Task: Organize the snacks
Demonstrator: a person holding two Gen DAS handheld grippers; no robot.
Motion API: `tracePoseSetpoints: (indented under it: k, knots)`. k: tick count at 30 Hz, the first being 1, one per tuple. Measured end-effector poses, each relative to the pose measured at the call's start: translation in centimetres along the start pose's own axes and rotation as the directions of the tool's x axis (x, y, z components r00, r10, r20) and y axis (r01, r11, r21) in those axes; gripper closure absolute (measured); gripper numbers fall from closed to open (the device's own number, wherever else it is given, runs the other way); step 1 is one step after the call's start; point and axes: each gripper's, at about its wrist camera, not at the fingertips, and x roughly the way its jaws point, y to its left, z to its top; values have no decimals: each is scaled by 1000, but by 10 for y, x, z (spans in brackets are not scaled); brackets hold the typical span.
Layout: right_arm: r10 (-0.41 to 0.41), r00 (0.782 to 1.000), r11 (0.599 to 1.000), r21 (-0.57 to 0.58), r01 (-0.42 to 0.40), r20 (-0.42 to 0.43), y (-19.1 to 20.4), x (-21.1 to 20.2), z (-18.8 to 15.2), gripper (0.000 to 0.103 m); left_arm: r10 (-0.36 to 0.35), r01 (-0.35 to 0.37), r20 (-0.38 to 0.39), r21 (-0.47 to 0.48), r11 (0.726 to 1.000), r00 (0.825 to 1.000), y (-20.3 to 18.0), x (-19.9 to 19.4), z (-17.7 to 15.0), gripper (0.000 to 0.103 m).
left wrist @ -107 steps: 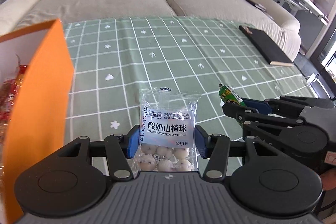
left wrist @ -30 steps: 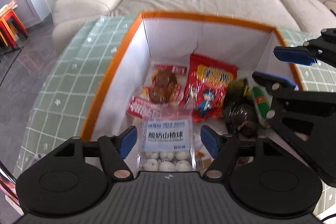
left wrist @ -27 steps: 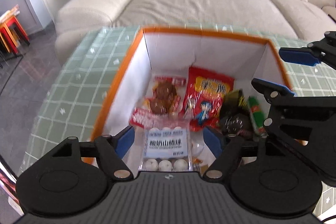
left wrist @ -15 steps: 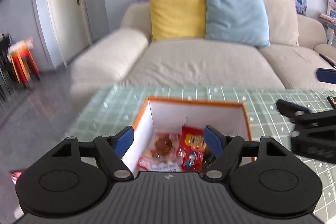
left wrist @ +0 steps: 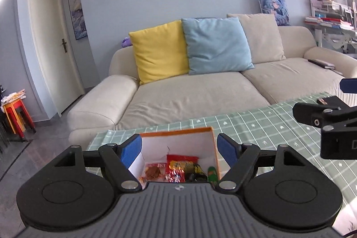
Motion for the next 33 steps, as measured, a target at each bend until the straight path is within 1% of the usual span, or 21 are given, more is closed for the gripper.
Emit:
tracePoseSetpoints:
  k: [5, 8, 12, 16, 20, 26, 33]
  knots:
    - [-24, 1000, 999, 35, 24, -6, -5, -16, -22, 6, 7, -7, -13, 25, 1000, 1000, -15, -9, -13, 13]
    - [-26, 999, 999, 47, 27, -28, -7, -16, -36, 6, -15, 16, -35, 27, 1000, 999, -18, -9, -25, 13]
    - [-18, 996, 999, 40, 21, -82, -6, -7, -51, 5, -32, 32, -103, -1, 999, 994, -16, -3, -41, 13]
    - [-6, 992, 999, 30, 10, -125, -2, 2, -62, 4, -40, 31, -196, -47, 998, 980, -15, 11, -53, 13]
    - [0, 984, 1000, 23, 4, -178, 0, 12, -68, 4, -17, 7, -251, -40, 999, 968, -17, 16, -63, 13]
    - [-18, 977, 999, 31, 25, -213, -3, 17, -76, 4, -27, 10, -281, -65, 998, 959, -13, 16, -69, 13]
    - [-28, 974, 999, 28, 35, -223, -7, 17, -79, 4, -24, 4, -284, -72, 997, 958, -12, 17, -67, 13]
